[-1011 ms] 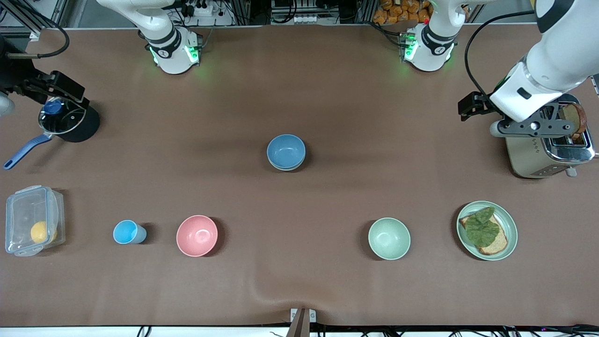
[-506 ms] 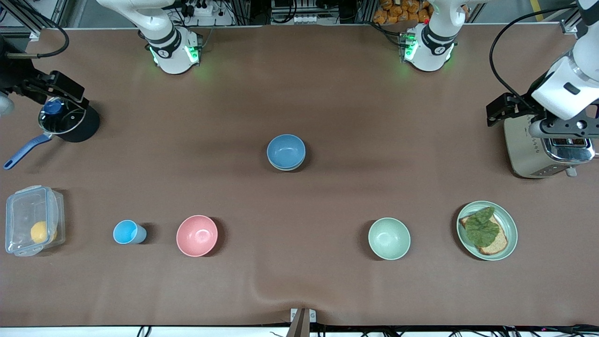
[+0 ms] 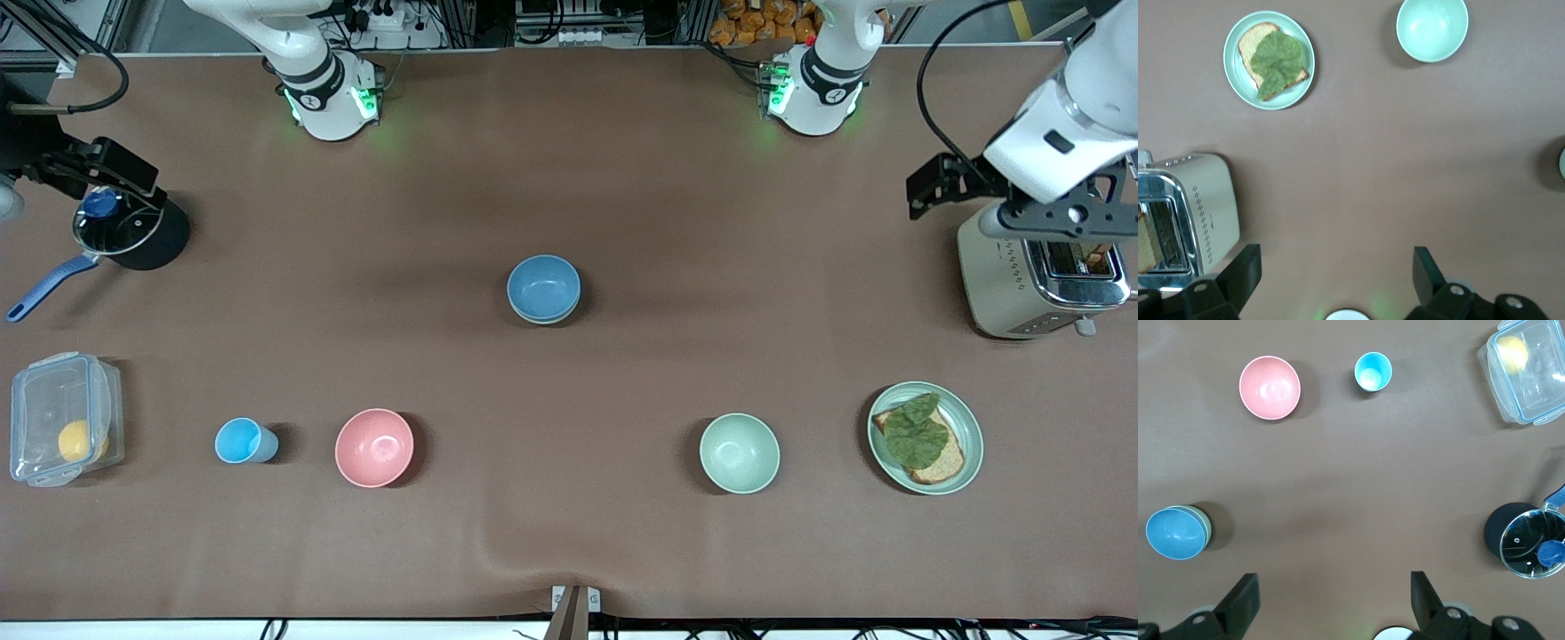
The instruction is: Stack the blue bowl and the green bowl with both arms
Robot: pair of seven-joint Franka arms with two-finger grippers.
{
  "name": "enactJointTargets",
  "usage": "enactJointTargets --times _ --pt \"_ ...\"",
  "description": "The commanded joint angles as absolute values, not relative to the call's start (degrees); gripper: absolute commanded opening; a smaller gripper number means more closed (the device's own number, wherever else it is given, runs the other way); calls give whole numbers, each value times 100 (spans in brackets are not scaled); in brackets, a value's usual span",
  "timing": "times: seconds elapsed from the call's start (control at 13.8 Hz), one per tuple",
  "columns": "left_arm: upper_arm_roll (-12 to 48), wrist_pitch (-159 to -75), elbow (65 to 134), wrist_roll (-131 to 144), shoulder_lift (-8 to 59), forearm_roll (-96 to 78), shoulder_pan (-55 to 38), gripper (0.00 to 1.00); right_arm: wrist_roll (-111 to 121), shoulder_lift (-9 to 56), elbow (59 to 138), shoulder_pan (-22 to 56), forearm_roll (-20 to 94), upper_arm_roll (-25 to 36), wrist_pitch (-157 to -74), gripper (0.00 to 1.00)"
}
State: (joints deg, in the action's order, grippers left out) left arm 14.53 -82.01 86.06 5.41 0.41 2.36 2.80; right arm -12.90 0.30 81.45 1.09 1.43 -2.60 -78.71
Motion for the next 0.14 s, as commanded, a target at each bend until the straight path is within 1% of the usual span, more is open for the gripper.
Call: enactJointTargets --times 0.0,0.07 --pt "1468 -8051 8622 509 -114 167 299 100 -1239 70 8086 -113 79 -421 -7857 100" --pt "1537 -8042 8648 518 -114 158 299 100 -1239 70 8095 -132 88 -431 -7849 100"
